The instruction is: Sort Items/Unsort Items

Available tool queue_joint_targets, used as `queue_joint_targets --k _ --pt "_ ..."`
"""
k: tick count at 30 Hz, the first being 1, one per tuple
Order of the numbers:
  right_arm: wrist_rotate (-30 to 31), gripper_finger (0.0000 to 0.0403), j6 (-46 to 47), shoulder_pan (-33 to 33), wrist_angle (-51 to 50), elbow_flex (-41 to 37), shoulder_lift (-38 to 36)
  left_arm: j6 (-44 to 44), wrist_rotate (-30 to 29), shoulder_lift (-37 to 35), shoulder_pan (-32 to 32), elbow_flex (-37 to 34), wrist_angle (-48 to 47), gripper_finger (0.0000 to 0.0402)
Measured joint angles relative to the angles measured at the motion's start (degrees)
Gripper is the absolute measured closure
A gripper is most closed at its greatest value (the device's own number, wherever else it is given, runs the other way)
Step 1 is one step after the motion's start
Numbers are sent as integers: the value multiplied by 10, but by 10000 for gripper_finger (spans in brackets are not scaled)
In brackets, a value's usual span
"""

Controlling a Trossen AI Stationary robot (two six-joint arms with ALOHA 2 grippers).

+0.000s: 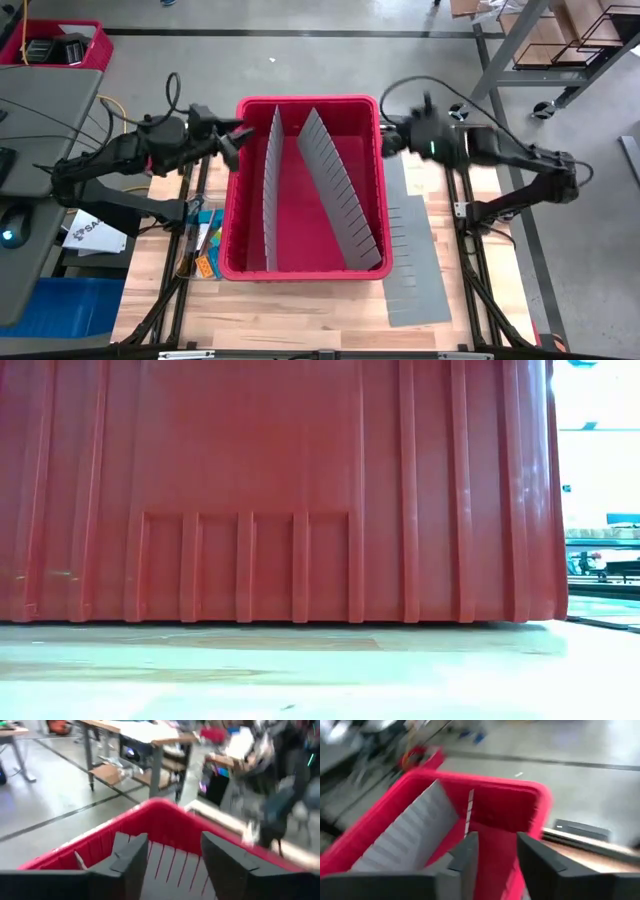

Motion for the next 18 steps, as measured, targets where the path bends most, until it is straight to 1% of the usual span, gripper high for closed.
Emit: queue_joint_targets --k 1,3,5,7,9,11,13,16,18 --pt "-61 261 -54 -43 29 -3 4 -17 -3 4 9 0 22 209" --pt "-164 234 -118 -126 69 -4 20 -51 -8 9 28 0 73 195" --pt "-232 215 -157 -205 96 -3 41 -62 -16 10 49 8 92 187" --pt "-275 203 -188 -273 101 2 68 -68 -35 17 72 28 58 184" --pt "-325 200 -186 -331 97 6 103 -83 -42 27 99 51 -13 184" --pt "-378 199 -183 -370 90 6 141 -101 -40 42 134 75 -84 183" --pt "-430 198 -178 -393 94 6 177 -121 -26 58 173 91 -148 183" --pt "-507 198 -167 -410 100 6 217 -144 30 78 247 105 -201 183" --pt "-526 198 -170 -415 96 12 234 -137 84 93 297 104 -224 183"
